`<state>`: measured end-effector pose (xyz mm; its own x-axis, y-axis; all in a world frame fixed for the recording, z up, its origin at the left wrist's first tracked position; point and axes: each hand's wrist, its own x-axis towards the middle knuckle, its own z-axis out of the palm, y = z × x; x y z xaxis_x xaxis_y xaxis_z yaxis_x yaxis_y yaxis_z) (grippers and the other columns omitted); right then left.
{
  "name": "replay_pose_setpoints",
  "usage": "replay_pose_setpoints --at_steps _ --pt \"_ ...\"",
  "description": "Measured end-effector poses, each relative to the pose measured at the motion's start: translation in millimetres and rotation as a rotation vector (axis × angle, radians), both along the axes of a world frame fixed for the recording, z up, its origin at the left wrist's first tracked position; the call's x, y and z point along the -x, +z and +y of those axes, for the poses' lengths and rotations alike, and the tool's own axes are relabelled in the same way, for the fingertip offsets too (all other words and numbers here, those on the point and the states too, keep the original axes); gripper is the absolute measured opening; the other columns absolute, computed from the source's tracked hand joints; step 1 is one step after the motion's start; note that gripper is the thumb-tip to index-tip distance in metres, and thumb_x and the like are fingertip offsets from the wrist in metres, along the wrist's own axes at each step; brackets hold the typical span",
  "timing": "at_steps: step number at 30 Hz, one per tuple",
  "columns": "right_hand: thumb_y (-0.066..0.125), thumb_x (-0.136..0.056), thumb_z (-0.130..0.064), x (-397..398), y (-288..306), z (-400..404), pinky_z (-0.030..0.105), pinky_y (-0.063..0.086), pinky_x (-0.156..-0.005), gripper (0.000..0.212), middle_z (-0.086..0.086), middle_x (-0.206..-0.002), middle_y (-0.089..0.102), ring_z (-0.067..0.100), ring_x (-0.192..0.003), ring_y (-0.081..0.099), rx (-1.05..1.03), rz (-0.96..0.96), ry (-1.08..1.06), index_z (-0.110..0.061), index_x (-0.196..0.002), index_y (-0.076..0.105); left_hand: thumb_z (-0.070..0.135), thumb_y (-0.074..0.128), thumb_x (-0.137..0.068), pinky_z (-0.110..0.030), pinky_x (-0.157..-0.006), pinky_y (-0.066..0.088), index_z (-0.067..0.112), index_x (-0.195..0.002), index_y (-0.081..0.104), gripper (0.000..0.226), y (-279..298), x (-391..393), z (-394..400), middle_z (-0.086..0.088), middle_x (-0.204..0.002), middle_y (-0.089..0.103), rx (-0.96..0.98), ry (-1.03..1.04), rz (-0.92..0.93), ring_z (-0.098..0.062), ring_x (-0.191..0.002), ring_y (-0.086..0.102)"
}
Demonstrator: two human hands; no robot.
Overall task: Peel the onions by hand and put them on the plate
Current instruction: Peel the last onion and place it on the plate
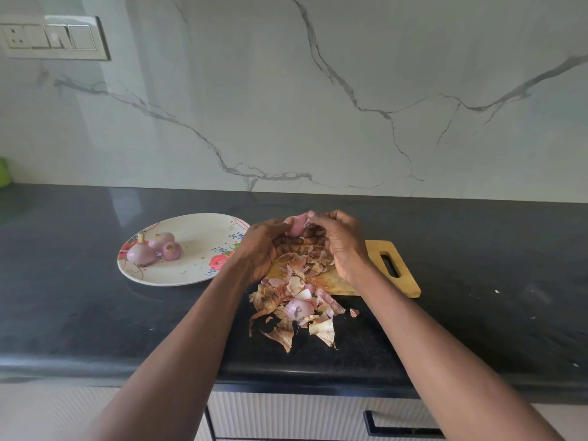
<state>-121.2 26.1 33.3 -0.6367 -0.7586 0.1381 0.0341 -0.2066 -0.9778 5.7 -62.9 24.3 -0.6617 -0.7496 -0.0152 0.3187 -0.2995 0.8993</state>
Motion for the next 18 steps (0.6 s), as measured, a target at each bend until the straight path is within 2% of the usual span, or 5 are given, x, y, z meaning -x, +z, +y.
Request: replay_pose_setpoints --at_steps 2,8,12,14,18 --pt "0.084 -0.076 -0.027 -1.1 -1.4 -0.3 0.036 0.058 -0.068 0.028 0.013 -0.081 0.075 0.025 -0.07 0.07 -0.047 0.028 -0.012 -0.006 -0.084 0.067 0.005 0.058 -0.098 -0.028 -0.066 0.06 -0.009 -0.112 0.062 0.02 -0.6 -0.4 0.3 -0.023 -0.093 0.07 0.028 -0.007 -0.007 -0.025 -0.076 0.068" --pt "0.074 -0.085 -0.007 1.7 -3.3 -0.3 0.041 0.058 -0.077 0.004 0.012 -0.081 0.075 0.023 -0.076 0.071 -0.072 0.104 -0.005 -0.007 -0.081 0.073 0.006 0.063 -0.094 -0.027 -0.062 0.06 -0.006 -0.112 0.065 0.022 -1.1 0.6 2.6 -0.02 -0.092 0.07 0.116 0.001 -0.01 -0.022 -0.073 0.067" --pt "0.066 -0.093 -0.009 -6.2 -3.2 -2.4 0.017 0.05 -0.057 0.011 0.013 -0.08 0.069 0.003 -0.064 0.066 -0.085 0.281 -0.074 0.001 -0.089 0.063 0.01 0.059 -0.098 -0.024 -0.053 0.051 -0.006 -0.111 0.068 0.023 -2.8 4.3 3.1 -0.02 -0.091 0.066 0.124 0.061 -0.068 -0.017 -0.064 0.061" --pt "0.061 -0.096 -0.009 -10.1 -4.7 -3.5 0.009 0.041 -0.048 0.014 0.004 -0.074 0.06 -0.009 -0.053 0.058 -0.103 0.388 -0.112 0.003 -0.091 0.056 0.013 0.059 -0.098 -0.025 -0.052 0.047 -0.007 -0.111 0.068 0.025 -3.0 5.2 2.6 -0.021 -0.092 0.064 0.107 0.075 -0.078 -0.017 -0.063 0.058" --pt "0.059 -0.098 -0.013 -11.9 -6.8 -5.8 0.021 0.046 -0.058 0.015 0.005 -0.078 0.056 0.002 -0.063 0.057 -0.103 0.461 -0.15 -0.003 -0.089 0.052 0.015 0.057 -0.098 -0.024 -0.052 0.042 -0.003 -0.101 0.068 0.021 0.1 4.6 5.2 -0.017 -0.083 0.067 0.075 0.065 -0.07 -0.017 -0.061 0.057"
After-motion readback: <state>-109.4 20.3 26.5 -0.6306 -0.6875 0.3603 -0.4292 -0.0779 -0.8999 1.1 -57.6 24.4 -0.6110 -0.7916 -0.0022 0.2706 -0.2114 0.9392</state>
